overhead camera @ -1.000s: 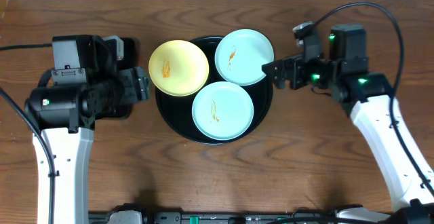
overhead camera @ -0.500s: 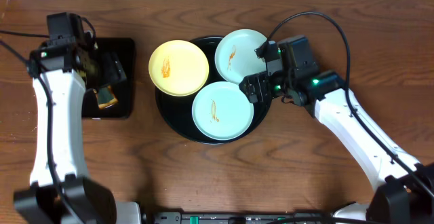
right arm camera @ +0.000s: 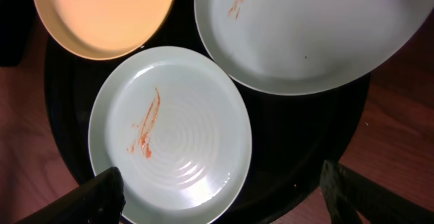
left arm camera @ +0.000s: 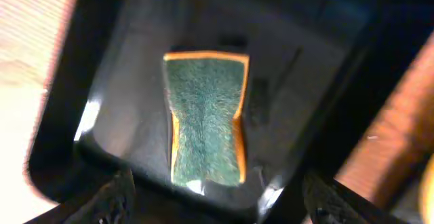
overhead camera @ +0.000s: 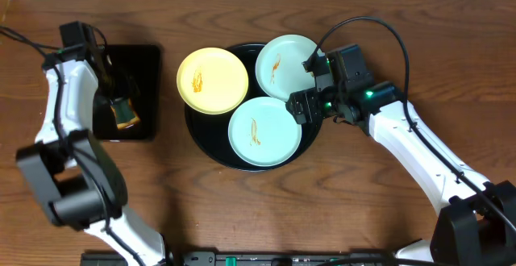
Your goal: Clean dirty plates on tray and stack at the side
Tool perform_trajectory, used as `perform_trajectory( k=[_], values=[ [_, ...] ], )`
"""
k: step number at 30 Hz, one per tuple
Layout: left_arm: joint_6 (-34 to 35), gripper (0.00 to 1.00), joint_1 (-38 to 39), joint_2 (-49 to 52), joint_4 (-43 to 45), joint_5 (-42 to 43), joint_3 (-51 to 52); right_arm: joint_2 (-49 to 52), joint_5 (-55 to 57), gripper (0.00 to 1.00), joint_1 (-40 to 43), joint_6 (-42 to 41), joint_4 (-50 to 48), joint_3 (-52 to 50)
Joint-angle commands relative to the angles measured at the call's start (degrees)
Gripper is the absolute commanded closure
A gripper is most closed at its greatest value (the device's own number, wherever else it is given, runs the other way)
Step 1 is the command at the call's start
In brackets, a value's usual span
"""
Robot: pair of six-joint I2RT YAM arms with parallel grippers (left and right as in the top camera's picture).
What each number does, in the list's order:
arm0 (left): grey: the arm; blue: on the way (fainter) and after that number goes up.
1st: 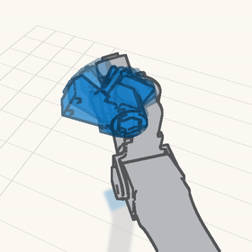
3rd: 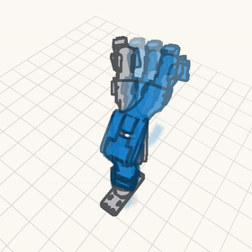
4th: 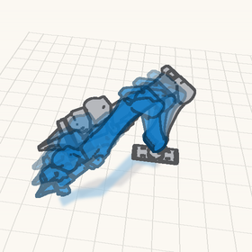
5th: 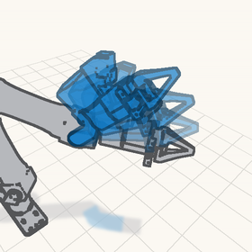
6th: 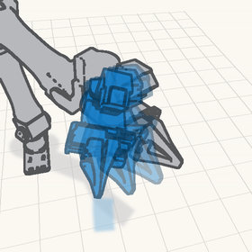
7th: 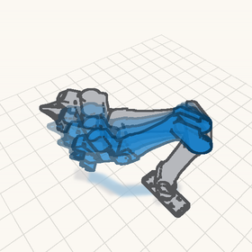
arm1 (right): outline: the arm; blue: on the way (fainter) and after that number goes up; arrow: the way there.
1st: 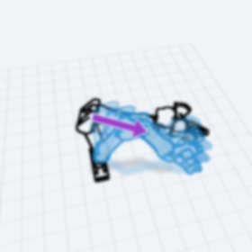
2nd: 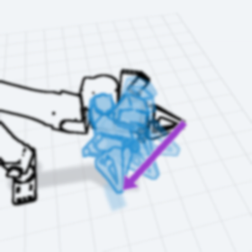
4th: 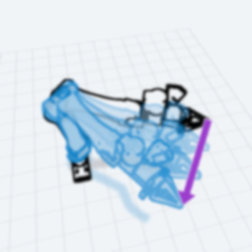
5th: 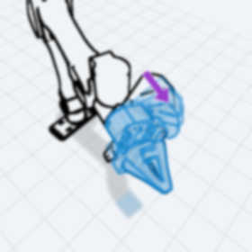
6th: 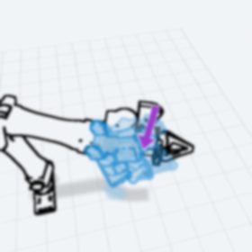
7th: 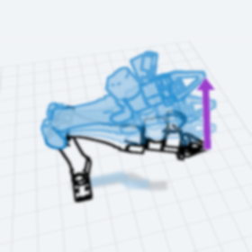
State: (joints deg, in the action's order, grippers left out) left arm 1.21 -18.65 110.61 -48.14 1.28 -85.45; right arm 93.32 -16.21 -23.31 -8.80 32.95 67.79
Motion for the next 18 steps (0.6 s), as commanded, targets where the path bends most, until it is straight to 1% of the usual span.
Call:
perform_trajectory(
  k=[1,5,7,12,18],
  values=[
    [-4.22,0.22,-0.28,2.95,-0.15,-0.26,-1.36,0.46,0.7,0.1,-0.35,-0.35,0.11,1.11],
    [-4.24,0.3,-0.42,5.44,1.01,-0.5,-1.36,0.46,1.42,0.09,-0.35,-0.35,0.31,1.09],
    [-4.2,0.3,-0.61,6.25,1.99,-0.52,-1.33,0.46,1.42,0.09,-0.35,-0.35,0.55,1.09],
    [-4.15,0.4,-0.85,6.67,3.34,-0.48,-1.11,0.46,1.44,0.09,-0.35,-0.35,1.11,1.09],
    [-4.2,0.41,-0.9,7.43,4.17,-0.5,-0.09,0.46,2.34,0.09,-0.37,-0.37,1.18,1.09]
  ],
)
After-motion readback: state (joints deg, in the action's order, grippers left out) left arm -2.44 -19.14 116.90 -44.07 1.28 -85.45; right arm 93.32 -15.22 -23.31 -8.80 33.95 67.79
